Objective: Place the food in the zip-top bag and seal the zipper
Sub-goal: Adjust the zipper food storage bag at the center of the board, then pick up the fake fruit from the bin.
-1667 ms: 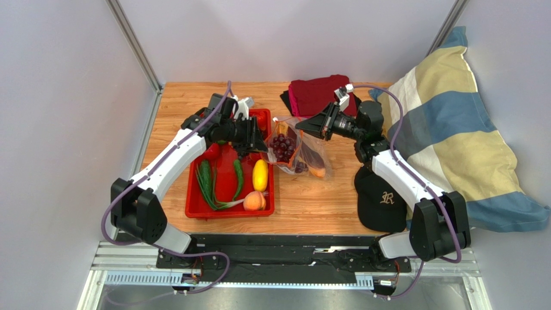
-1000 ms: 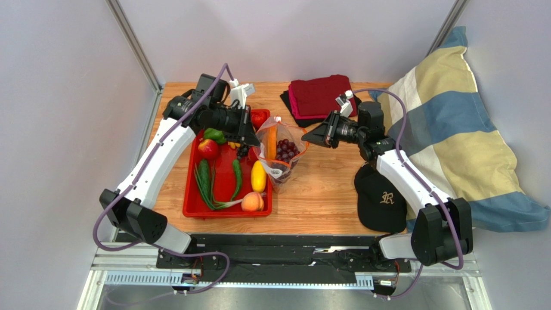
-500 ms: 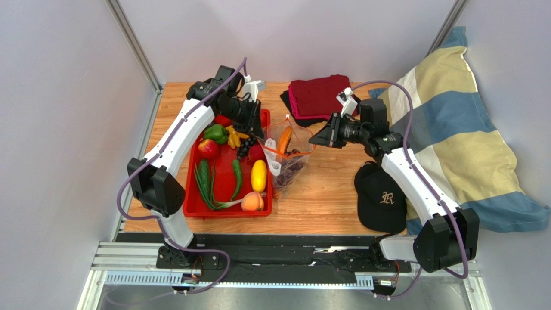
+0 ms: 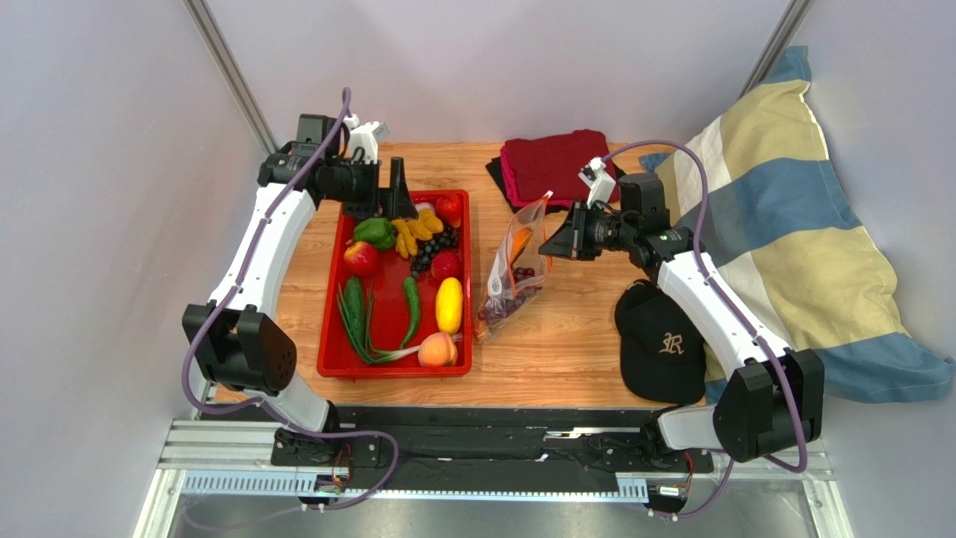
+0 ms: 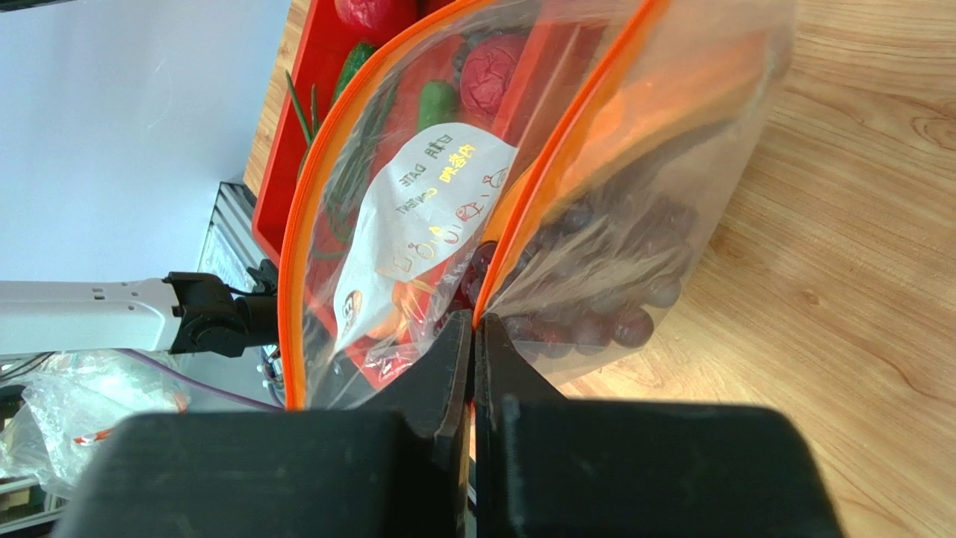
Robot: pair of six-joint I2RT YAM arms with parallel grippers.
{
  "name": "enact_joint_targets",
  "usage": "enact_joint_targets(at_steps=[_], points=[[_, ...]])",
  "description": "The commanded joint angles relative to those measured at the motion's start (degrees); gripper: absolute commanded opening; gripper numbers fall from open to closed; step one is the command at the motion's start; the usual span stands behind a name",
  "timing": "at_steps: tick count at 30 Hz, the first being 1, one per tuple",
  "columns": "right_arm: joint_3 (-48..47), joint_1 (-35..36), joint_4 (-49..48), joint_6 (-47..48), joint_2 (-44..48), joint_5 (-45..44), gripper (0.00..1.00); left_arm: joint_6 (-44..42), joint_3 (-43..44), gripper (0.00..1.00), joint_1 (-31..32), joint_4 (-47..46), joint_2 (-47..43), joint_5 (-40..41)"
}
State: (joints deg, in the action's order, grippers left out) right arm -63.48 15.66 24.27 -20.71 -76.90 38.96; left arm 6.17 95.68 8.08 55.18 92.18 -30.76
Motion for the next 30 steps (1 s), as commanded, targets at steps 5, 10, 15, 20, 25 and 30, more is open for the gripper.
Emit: enact_joint_targets(at_steps=[5,10,15,20,25,30], points=[[-3.7,0.2,-2.5,-1.7,1.1,2.5,0.00,-14.1,0.2,0.89,0.4,-0.9,4.8,14.9],[-3.1,0.2,-1.9,-1.1,1.8,3.1,0.00,-24.4,-1.4,0.94,-0.3,1.3,6.7,25.4],[-3.3,0.2,-1.9,-0.6,0.2,3.1,0.00,-32.6,-5.0,0.97,-0.5,0.5,9.3,30.7],[-5.4,0.2,-1.8,-1.2,-0.4,4.5,0.00,-37.1,-6.1,0.99,-0.5,-1.6,13.5,31.2],[-5.4,0.2,-0.4,-0.3,-0.4,4.8,0.00,-39.9,-8.1,0.99,-0.4,-3.3,16.4,30.3],[-6.2,0.1,-0.7,-0.6,-0.7,5.1,0.00,-41.1,-11.5,0.94,-0.3,-5.0,17.3,30.1]])
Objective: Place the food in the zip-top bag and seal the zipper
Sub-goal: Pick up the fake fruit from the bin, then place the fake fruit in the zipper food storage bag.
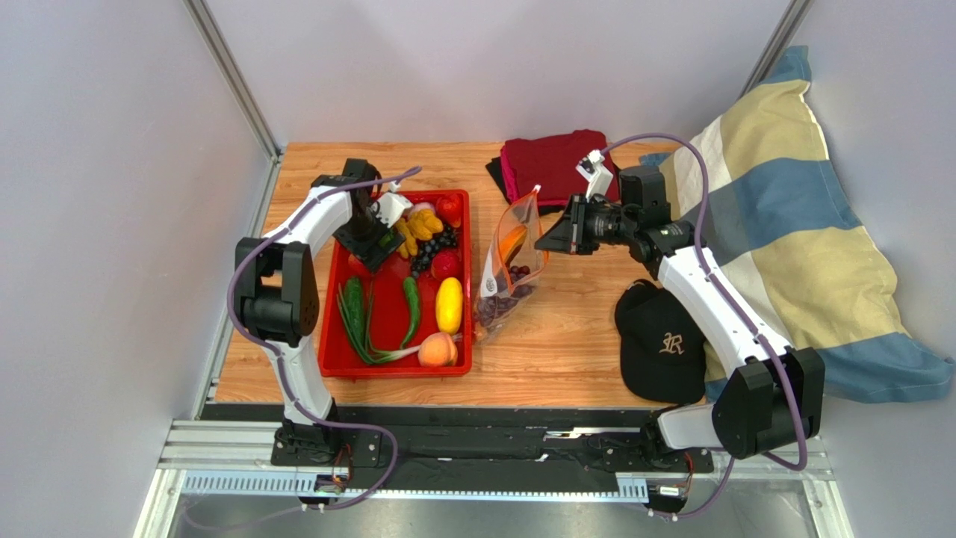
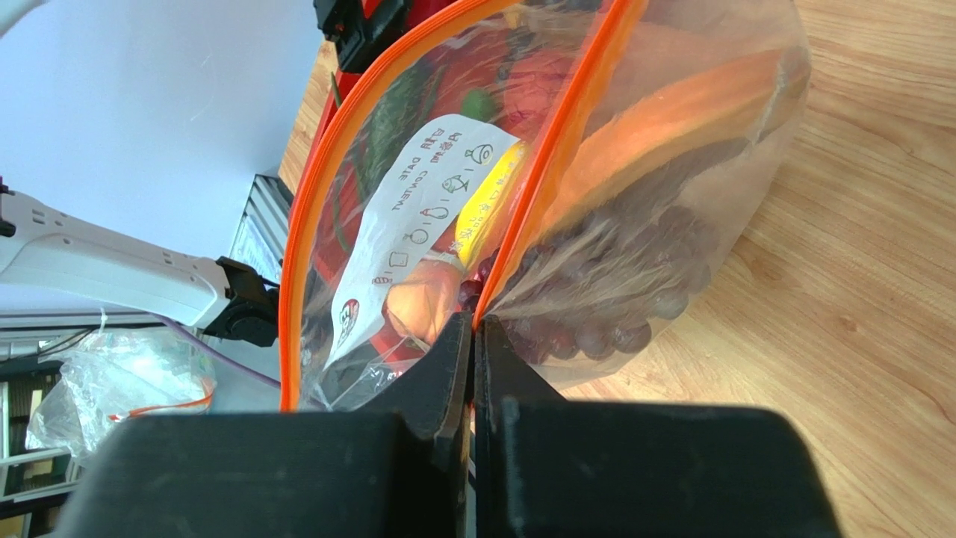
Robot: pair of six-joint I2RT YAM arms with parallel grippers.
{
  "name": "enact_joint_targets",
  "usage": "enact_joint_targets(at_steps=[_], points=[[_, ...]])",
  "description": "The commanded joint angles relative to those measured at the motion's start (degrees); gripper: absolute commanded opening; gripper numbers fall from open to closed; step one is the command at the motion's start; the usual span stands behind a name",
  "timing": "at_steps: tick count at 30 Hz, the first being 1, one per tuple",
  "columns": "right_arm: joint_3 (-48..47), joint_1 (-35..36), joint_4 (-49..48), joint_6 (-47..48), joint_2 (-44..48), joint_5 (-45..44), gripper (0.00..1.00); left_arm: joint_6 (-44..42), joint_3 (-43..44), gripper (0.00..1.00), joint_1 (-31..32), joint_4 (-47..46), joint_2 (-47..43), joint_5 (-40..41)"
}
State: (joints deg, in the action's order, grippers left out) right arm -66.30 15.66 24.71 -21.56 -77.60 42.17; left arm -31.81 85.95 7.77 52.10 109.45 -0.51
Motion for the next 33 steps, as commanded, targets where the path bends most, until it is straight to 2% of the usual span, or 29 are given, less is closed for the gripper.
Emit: enact_joint_targets(at_steps=[1,4,7,8,11,17,21,27,30,33], points=[[-3.6,0.1,-1.1,0.1,-0.1,2.0,0.00,-2.8,-2.4,0.93,0.0,-2.1,0.1,-0.7],[-4.4,0.1,-1.2,-0.5,-0.4,2.9,0.00,-1.8,-3.1,0.88,0.1,-2.7,-0.1,-1.8],[-5.0,0.1,-1.4,-1.2,-0.8,3.5,0.00,0.1,-2.6,0.77,0.1,-2.9,-0.8,-3.6],[-5.1,0.0,-1.4,-1.4,-1.1,3.4,0.00,0.4,-2.5,0.71,0.1,-2.7,-1.1,-4.1],[-4.7,0.0,-1.3,-1.0,-0.9,3.3,0.00,1.8,-0.4,0.63,0.1,-0.6,-3.8,-6.3],[-5.0,0.0,-0.9,-0.9,-0.7,3.6,0.00,6.0,7.6,0.62,0.1,7.1,-10.6,-13.8],[-5.9,0.1,0.2,-0.7,-1.5,4.1,0.00,10.3,21.7,0.63,1.2,15.0,-12.6,-20.7],[-7.5,0.1,-0.7,-2.0,-3.8,4.0,0.00,19.3,38.3,0.64,9.4,15.9,-13.0,-29.4],[-8.6,0.1,-0.8,-2.3,-4.1,4.1,0.00,23.0,42.9,0.64,14.5,14.6,-11.7,-32.1],[-8.8,0.1,-0.7,-2.3,-3.9,4.2,0.00,23.9,43.6,0.66,19.4,12.3,-10.0,-33.8]])
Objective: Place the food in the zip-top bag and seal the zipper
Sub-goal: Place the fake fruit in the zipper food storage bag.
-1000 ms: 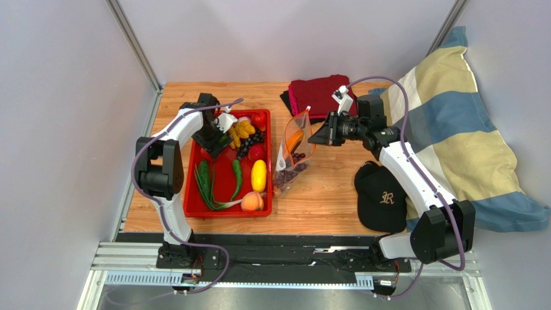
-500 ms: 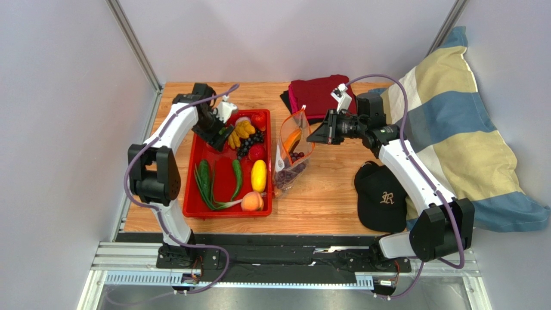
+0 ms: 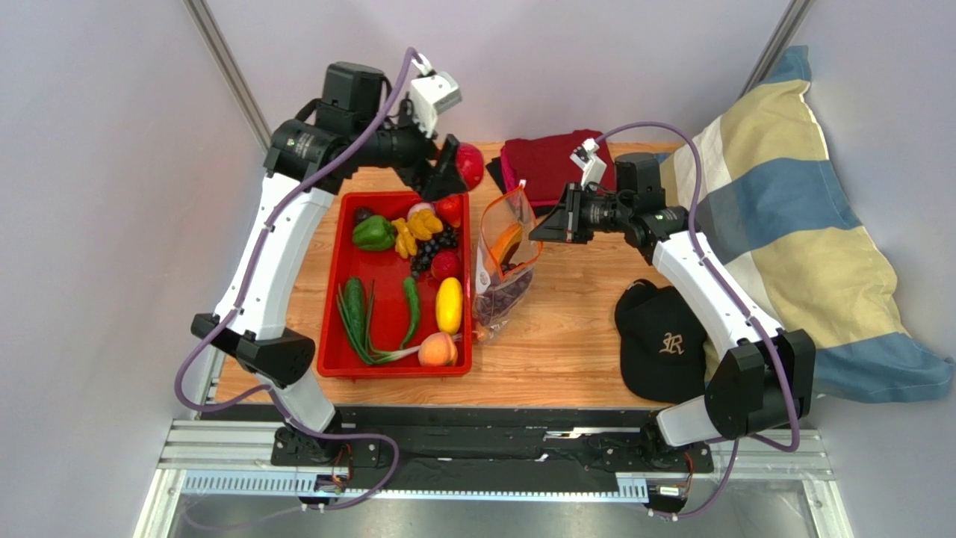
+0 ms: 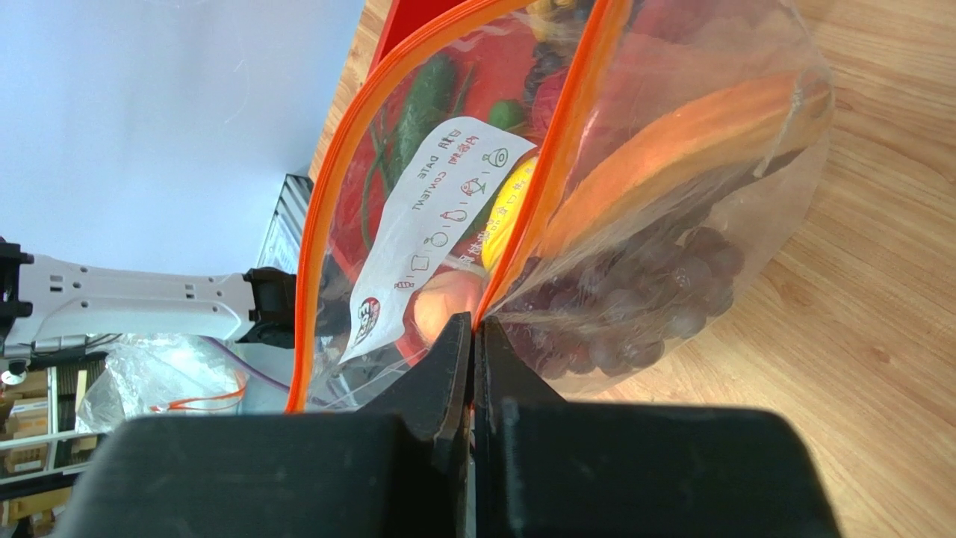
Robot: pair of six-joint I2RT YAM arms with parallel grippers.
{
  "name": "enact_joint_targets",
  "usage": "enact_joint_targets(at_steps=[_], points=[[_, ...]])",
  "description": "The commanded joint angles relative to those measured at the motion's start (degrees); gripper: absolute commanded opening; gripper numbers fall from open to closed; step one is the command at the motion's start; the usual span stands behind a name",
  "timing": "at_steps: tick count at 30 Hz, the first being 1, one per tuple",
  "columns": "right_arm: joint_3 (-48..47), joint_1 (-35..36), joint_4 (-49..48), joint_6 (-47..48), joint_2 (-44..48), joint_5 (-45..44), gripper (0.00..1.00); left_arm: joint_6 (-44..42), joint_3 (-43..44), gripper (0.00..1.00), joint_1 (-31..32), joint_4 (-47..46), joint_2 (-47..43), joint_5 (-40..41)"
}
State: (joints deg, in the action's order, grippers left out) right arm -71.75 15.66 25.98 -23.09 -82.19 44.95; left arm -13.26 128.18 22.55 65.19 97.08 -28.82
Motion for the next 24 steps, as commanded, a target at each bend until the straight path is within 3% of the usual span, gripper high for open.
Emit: enact_joint_targets(at_steps=[1,9,16,21,24], points=[[-3.4,0.0,-2.0,-0.8,0.6,1.5,0.00,5.4,1.0,0.66,5.8,-1.5,2.8,-5.6],[-3.4,0.1,-2.4,-0.8,1.0,1.1,0.00,5.2,-2.5,0.71,11.4,-5.0,8.5,-6.9],[-3.4,0.1,-2.6,-0.6,1.2,1.4,0.00,3.7,-4.1,0.99,11.5,-3.0,9.2,-3.6],[-3.3,0.1,-2.3,-0.2,1.3,1.5,0.00,4.2,-5.6,0.99,10.0,-4.2,4.6,-1.6],[-3.2,0.1,-2.2,0.2,1.5,1.5,0.00,5.5,-7.0,0.99,5.6,-4.8,2.4,-2.6]])
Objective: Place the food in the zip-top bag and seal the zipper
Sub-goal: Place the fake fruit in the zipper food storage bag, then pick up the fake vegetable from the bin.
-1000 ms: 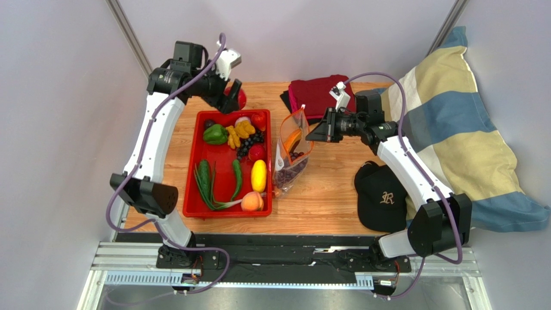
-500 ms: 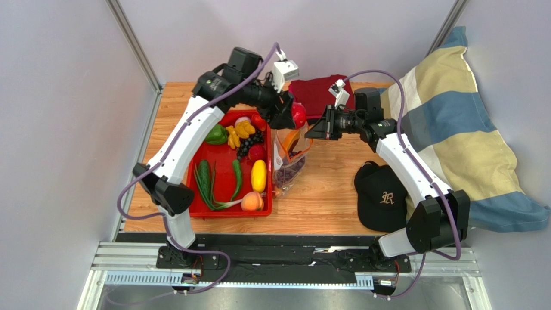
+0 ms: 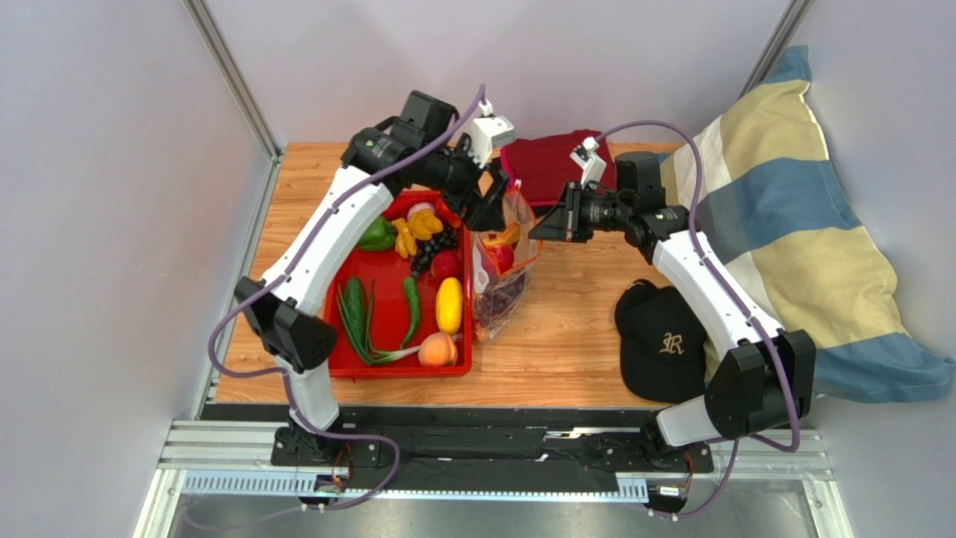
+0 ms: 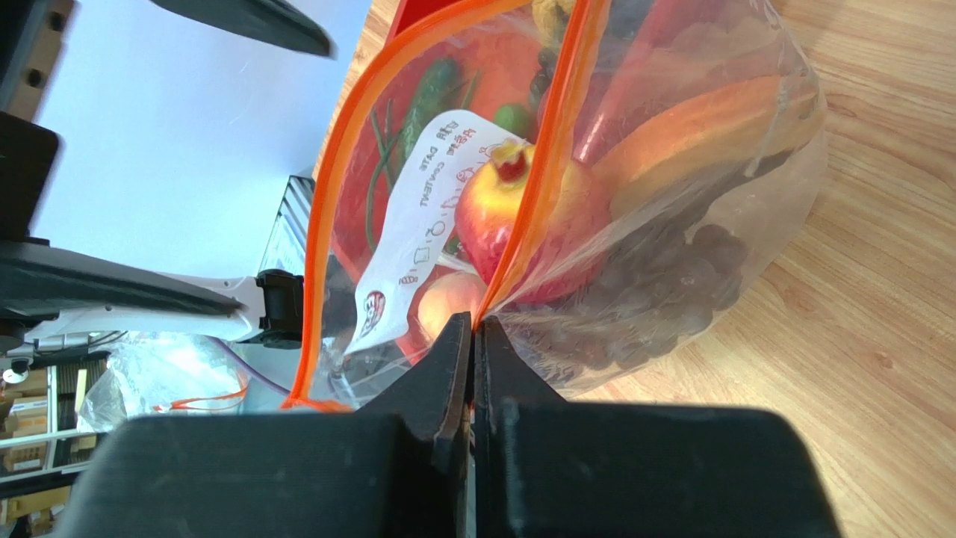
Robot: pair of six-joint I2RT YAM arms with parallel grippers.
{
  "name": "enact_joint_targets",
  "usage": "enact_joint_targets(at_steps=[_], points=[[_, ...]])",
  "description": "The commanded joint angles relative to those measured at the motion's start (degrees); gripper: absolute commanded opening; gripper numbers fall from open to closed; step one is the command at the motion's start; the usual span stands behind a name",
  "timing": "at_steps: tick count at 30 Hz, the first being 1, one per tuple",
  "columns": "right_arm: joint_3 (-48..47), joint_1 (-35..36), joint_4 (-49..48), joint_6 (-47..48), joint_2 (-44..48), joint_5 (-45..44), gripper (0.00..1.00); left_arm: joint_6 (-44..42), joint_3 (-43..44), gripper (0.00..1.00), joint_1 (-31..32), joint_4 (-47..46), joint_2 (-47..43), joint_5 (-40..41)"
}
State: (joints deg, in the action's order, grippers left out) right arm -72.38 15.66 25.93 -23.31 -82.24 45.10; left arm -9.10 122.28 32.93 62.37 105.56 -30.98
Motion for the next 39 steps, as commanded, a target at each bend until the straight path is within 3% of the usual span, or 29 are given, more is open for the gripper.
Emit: enact_joint_targets(at_steps=[1,7,10,14,17,20,23,24,28,34,39], points=[[-2.5,0.1,-2.2,0.5,1.8,1.3,0.00,2.2,-1.9,0.99,-6.4,-2.2,-7.0,-0.9],[-2.1,0.1,-2.4,1.2,2.3,1.1,0.00,5.0,-13.2,0.99,-20.5,-5.4,-9.2,2.1],[-2.0,0.1,-2.5,1.4,2.3,1.1,0.00,7.3,-21.5,0.95,-26.7,-11.5,-10.4,2.5],[-2.2,0.1,-2.2,1.6,2.1,1.3,0.00,2.6,-24.4,0.86,-29.5,-11.8,-6.8,4.6],[-2.1,0.1,-2.2,1.6,2.3,1.2,0.00,1.0,-28.5,0.86,-29.5,-15.5,-5.3,9.4],[-1.7,0.1,-2.2,1.5,2.2,1.4,0.00,-5.9,-28.9,0.87,-29.5,-17.0,-2.6,12.6],[-1.4,0.1,-2.3,1.6,2.3,1.7,0.00,-19.6,-24.0,0.91,-29.6,-11.8,2.4,12.1],[-1.4,0.0,-2.3,1.5,2.2,1.8,0.00,-28.1,-22.9,0.91,-29.6,-10.1,4.6,11.0],[-1.6,0.1,-2.5,1.3,1.7,2.0,0.00,-40.9,-21.7,0.92,-29.6,-7.6,7.3,11.4],[-1.8,0.1,-2.8,1.2,1.0,2.2,0.00,-49.0,-21.7,0.93,-29.5,-8.1,10.2,10.7],[-2.3,0.1,-2.6,1.4,0.5,2.4,0.00,-52.4,-23.7,0.87,-28.7,-8.6,11.5,11.6]])
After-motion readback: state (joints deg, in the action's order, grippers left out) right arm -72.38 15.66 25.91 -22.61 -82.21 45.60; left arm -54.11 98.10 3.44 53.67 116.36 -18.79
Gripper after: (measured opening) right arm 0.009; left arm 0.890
